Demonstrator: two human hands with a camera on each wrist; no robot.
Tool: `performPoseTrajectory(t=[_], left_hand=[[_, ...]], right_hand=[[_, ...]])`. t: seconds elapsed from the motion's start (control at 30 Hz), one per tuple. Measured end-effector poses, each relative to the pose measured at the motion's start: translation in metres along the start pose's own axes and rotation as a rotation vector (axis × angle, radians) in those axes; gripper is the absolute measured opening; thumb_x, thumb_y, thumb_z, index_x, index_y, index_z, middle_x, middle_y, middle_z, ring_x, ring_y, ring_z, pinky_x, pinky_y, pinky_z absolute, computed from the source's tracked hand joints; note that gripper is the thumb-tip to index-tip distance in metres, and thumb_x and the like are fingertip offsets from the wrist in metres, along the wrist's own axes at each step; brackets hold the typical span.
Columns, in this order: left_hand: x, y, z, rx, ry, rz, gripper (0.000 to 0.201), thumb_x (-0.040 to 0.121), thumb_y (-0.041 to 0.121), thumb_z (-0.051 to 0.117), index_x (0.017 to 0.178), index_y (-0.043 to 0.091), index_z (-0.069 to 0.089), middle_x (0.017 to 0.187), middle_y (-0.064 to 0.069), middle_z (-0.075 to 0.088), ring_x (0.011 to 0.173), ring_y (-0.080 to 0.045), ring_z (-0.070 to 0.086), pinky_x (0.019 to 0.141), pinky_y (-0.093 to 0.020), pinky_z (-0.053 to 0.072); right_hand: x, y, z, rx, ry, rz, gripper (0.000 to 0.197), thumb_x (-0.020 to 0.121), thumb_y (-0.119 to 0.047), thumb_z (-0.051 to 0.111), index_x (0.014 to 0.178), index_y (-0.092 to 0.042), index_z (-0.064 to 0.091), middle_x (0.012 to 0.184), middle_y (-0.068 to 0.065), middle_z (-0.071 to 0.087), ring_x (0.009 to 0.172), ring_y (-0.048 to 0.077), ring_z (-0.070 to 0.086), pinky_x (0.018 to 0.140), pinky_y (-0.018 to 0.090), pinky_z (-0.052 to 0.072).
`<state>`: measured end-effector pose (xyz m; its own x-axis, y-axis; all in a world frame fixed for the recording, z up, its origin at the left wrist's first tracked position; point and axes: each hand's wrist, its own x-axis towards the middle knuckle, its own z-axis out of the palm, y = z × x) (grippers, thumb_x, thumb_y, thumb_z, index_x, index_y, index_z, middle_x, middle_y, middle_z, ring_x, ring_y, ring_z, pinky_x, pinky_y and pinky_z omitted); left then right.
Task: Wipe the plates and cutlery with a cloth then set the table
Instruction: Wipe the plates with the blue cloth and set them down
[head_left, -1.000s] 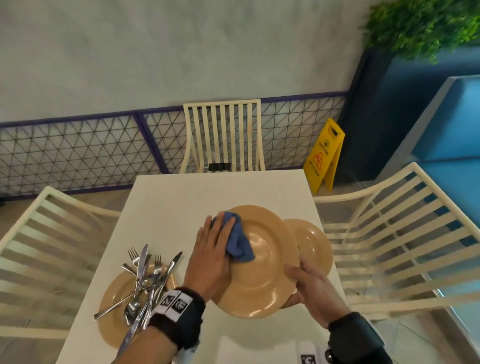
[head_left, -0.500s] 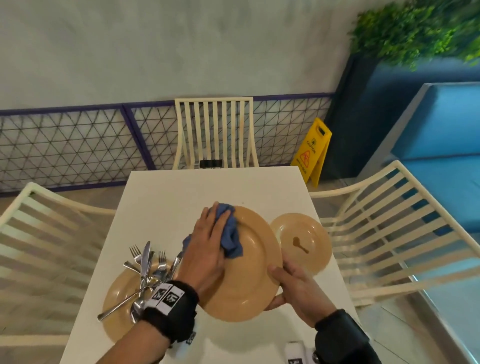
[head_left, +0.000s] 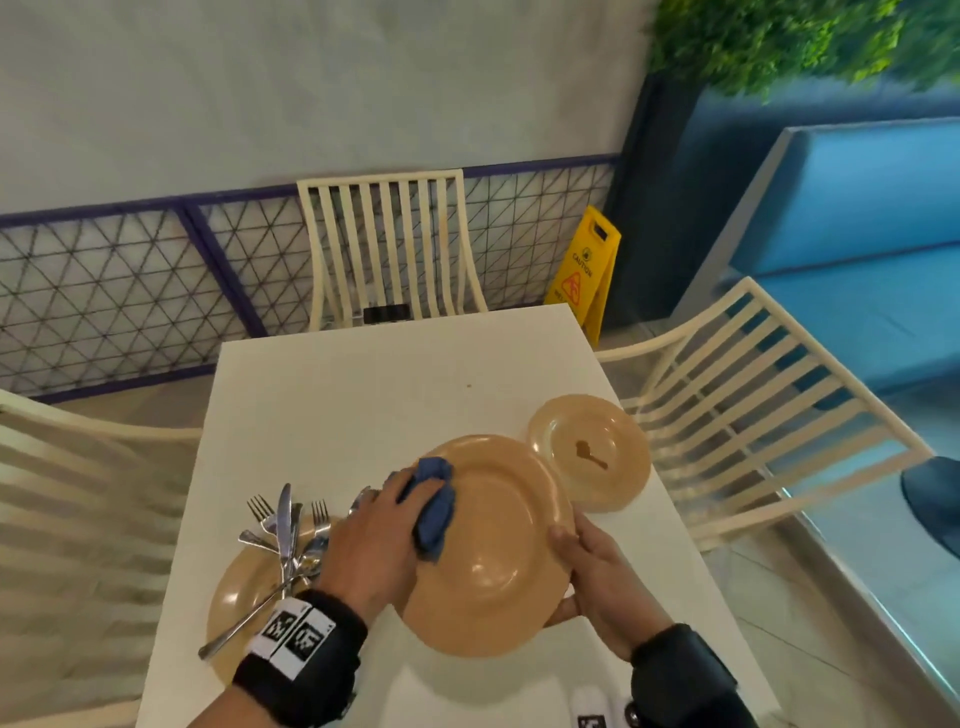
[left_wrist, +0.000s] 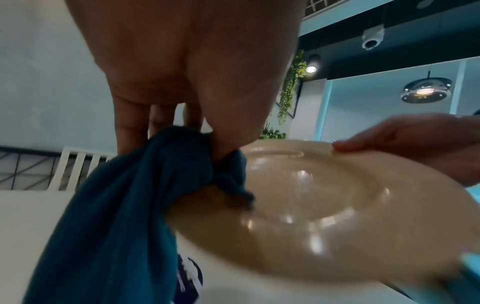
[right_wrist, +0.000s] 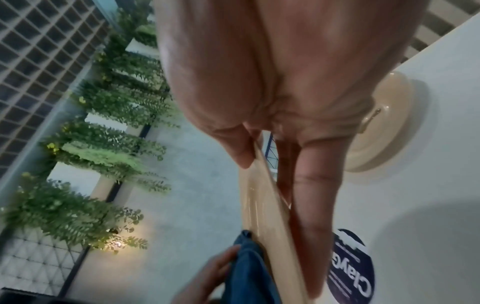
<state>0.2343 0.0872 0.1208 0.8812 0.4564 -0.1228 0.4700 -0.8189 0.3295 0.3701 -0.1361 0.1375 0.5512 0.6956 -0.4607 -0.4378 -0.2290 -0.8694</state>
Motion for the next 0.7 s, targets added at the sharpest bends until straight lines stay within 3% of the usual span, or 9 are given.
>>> performPoseTrajectory(t=[0.07,0.17,0.27,0.33,0.37,0.43,0.57,0.63,0.7], left_hand=[[0.003,0.007,-0.016,-0.039,0.054,-0.017,0.053,0.094,0.025,0.050,0.143,0.043,0.037,0.151,0.010,0.034,0.126,-0.021,0.045,0.086,-0.036,0.050],[0.012,0.031,-0.032,-0.149,0.235,0.002,0.057,0.094,0.019,0.055,0.144,0.038,0.037,0.150,0.005,0.033,0.128,-0.020,0.044,0.090,-0.033,0.051],[0.015,0.073,-0.025,-0.329,0.248,0.116,0.055,0.100,0.024,0.052,0.148,0.039,0.031,0.156,0.005,0.025,0.135,-0.013,0.037,0.106,-0.022,0.035],[0.001,0.098,0.003,-0.192,0.151,0.210,0.049,0.100,0.033,0.044,0.146,0.040,0.031,0.158,0.007,0.030,0.143,-0.020,0.035,0.115,-0.042,0.033],[-0.008,0.102,0.019,-0.060,0.077,0.219,0.050,0.096,0.036,0.043,0.146,0.038,0.035,0.158,0.007,0.035,0.144,-0.027,0.038,0.110,-0.055,0.038],[-0.022,0.091,0.041,0.094,-0.009,0.158,0.057,0.087,0.035,0.051,0.144,0.038,0.041,0.160,0.006,0.035,0.143,-0.037,0.039,0.096,-0.067,0.046],[-0.002,0.056,0.044,0.007,0.065,0.185,0.074,0.085,0.019,0.065,0.145,0.041,0.028,0.168,0.003,0.008,0.152,-0.043,0.007,0.115,-0.060,0.032],[0.020,0.075,0.029,-0.083,0.197,0.180,0.073,0.082,0.014,0.061,0.142,0.035,0.027,0.166,-0.001,0.010,0.152,-0.035,0.001,0.121,-0.054,0.023],[0.035,0.113,0.022,-0.205,0.213,0.167,0.065,0.087,0.016,0.050,0.143,0.034,0.020,0.166,-0.001,0.006,0.152,-0.020,-0.009,0.125,-0.049,0.011]], right_hand=[[0.000,0.010,0.008,0.035,0.030,0.032,0.032,0.105,-0.028,0.045,0.127,-0.048,0.058,0.120,0.010,0.068,0.106,0.040,0.066,0.074,0.069,0.055],[0.001,0.016,0.010,0.098,0.063,0.061,0.031,0.105,-0.026,0.045,0.123,-0.048,0.059,0.120,0.008,0.068,0.109,0.041,0.064,0.075,0.069,0.055],[0.004,0.012,0.005,0.139,0.043,0.018,0.035,0.107,-0.023,0.042,0.135,-0.040,0.054,0.124,0.006,0.069,0.109,0.037,0.066,0.076,0.067,0.056],[0.007,0.002,-0.006,0.170,0.058,-0.037,0.036,0.107,-0.021,0.039,0.140,-0.031,0.050,0.125,0.007,0.069,0.108,0.034,0.069,0.077,0.063,0.057],[0.007,-0.005,-0.015,0.179,0.072,-0.063,0.036,0.107,-0.021,0.039,0.141,-0.028,0.050,0.125,0.008,0.070,0.108,0.034,0.069,0.077,0.063,0.057],[0.003,-0.015,-0.037,0.174,0.088,-0.097,0.037,0.106,-0.022,0.040,0.141,-0.026,0.050,0.123,0.011,0.070,0.106,0.036,0.069,0.076,0.063,0.057],[-0.009,-0.012,-0.070,0.110,0.031,-0.059,0.037,0.105,-0.024,0.044,0.140,-0.033,0.051,0.123,0.009,0.069,0.104,0.035,0.069,0.072,0.062,0.058],[-0.010,-0.011,-0.068,0.073,-0.010,-0.042,0.035,0.105,-0.024,0.045,0.137,-0.033,0.054,0.120,0.008,0.070,0.103,0.033,0.069,0.072,0.063,0.058],[-0.005,-0.016,-0.063,0.033,-0.038,-0.050,0.034,0.104,-0.026,0.046,0.136,-0.033,0.054,0.119,0.006,0.071,0.104,0.031,0.069,0.071,0.060,0.059]])
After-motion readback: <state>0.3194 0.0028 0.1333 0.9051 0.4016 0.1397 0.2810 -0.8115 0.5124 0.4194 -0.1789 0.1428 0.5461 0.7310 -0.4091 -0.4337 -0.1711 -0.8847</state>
